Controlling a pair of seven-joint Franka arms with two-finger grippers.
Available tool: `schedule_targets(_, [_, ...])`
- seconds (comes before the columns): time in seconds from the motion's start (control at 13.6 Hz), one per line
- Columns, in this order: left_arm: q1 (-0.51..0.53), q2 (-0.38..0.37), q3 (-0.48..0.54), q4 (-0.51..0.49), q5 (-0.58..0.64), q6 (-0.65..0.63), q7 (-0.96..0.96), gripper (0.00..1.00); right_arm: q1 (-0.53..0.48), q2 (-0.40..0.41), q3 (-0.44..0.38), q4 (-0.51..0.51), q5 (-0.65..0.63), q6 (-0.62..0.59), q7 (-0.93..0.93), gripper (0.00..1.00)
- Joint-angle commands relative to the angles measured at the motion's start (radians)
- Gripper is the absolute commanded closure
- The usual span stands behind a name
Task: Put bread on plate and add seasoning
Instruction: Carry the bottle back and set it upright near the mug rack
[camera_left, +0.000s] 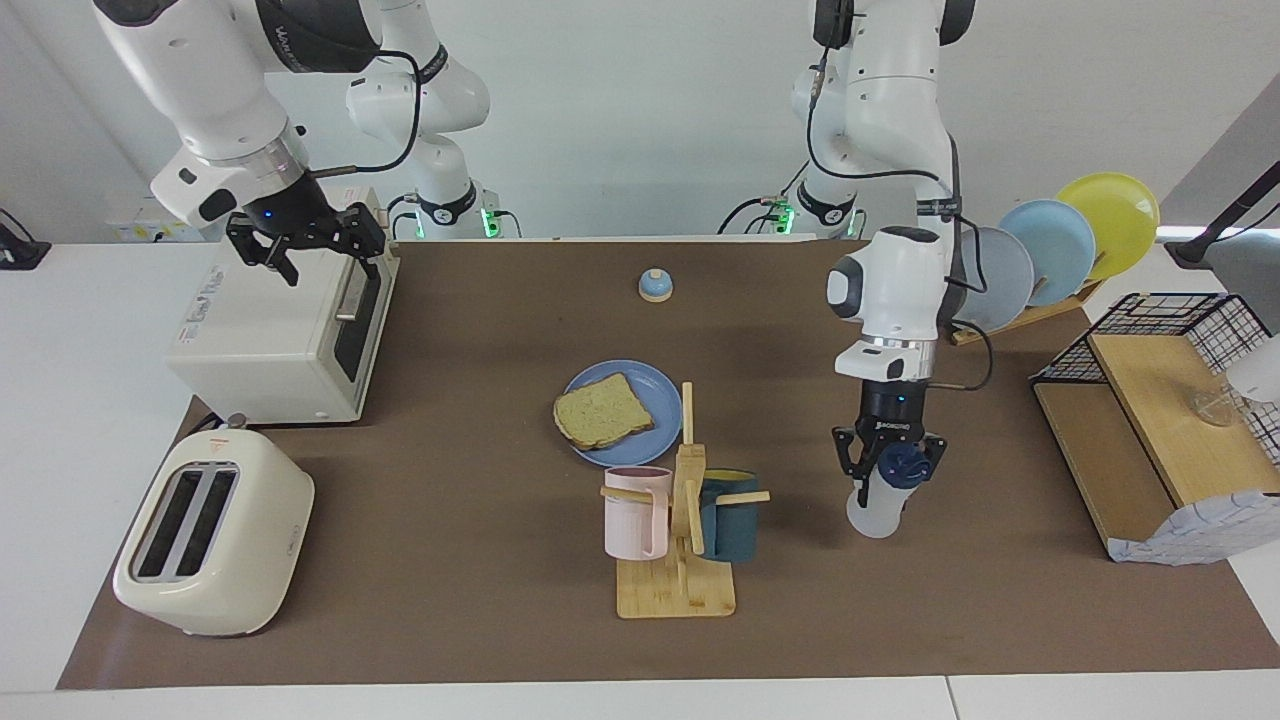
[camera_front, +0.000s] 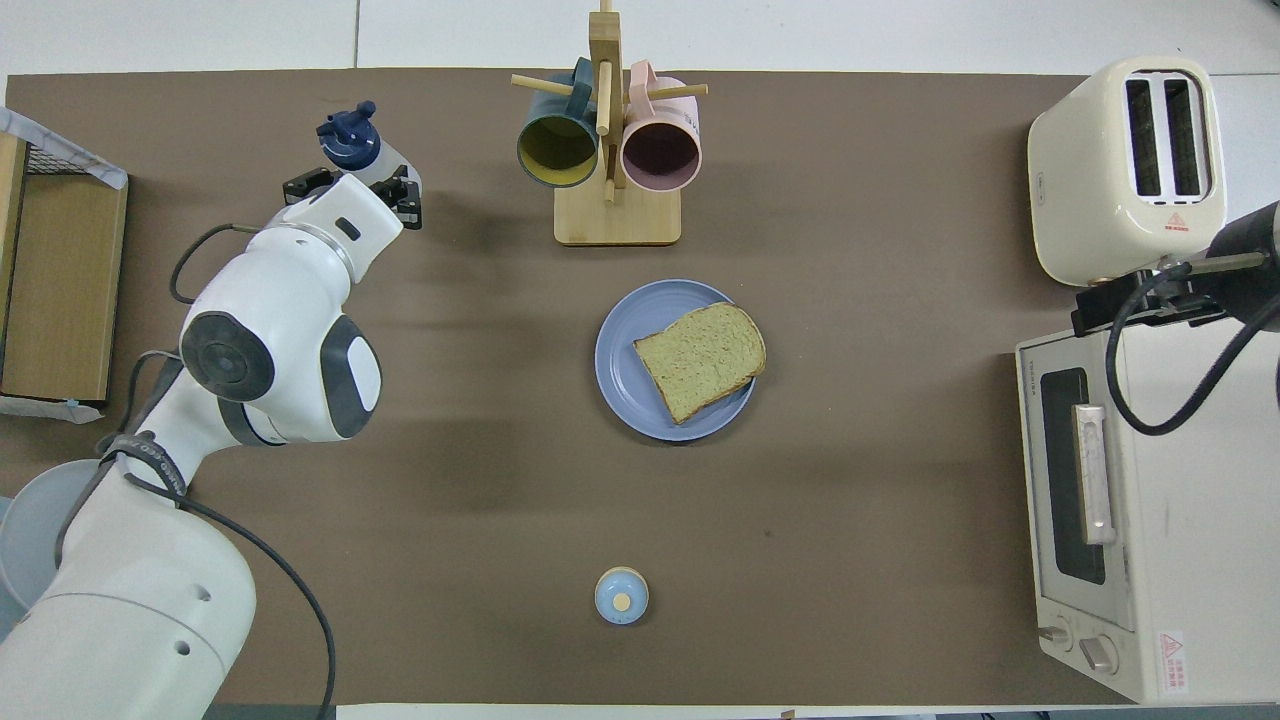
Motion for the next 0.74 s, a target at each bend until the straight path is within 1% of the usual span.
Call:
schedule_targets(0.0, [-0.007, 0.025, -0.003, 0.004, -0.018, 0.047, -0.005, 1.0, -0.013, -0.014, 0.007, -0.009, 0.0, 0.014, -0.013, 0.0])
schedule_targets(0.07, [-0.008, 0.033, -0.004, 0.007, -0.016, 0.048, -0.005, 1.0, -0.013, -0.014, 0.007, -0.01, 0.0, 0.014, -0.011, 0.0])
schedule_targets(0.15, [-0.008, 0.059, -0.015, 0.007, -0.016, 0.078, -0.005, 1.0, -0.013, -0.014, 0.007, -0.01, 0.0, 0.011, -0.016, 0.0])
schedule_targets(0.22, [-0.004, 0.097, -0.035, 0.007, -0.017, 0.146, -0.007, 1.0, -0.013, -0.018, 0.007, -0.016, 0.0, 0.005, -0.018, 0.0])
schedule_targets(0.29, [-0.001, 0.119, -0.049, 0.003, -0.018, 0.183, -0.01, 1.0, -0.013, -0.02, 0.007, -0.018, 0.0, 0.003, -0.018, 0.0])
schedule_targets(0.37, [0.018, 0.121, -0.062, 0.003, -0.016, 0.186, -0.013, 1.0, -0.013, -0.02, 0.007, -0.018, 0.0, 0.003, -0.018, 0.0])
schedule_targets(0.59, [0.107, 0.118, -0.156, 0.01, -0.018, 0.183, -0.018, 1.0, -0.013, -0.02, 0.007, -0.018, 0.0, 0.003, -0.016, 0.0])
schedule_targets(0.66, [0.122, 0.117, -0.17, 0.012, -0.016, 0.179, -0.018, 0.95, -0.015, -0.02, 0.006, -0.021, 0.0, 0.003, -0.014, 0.0])
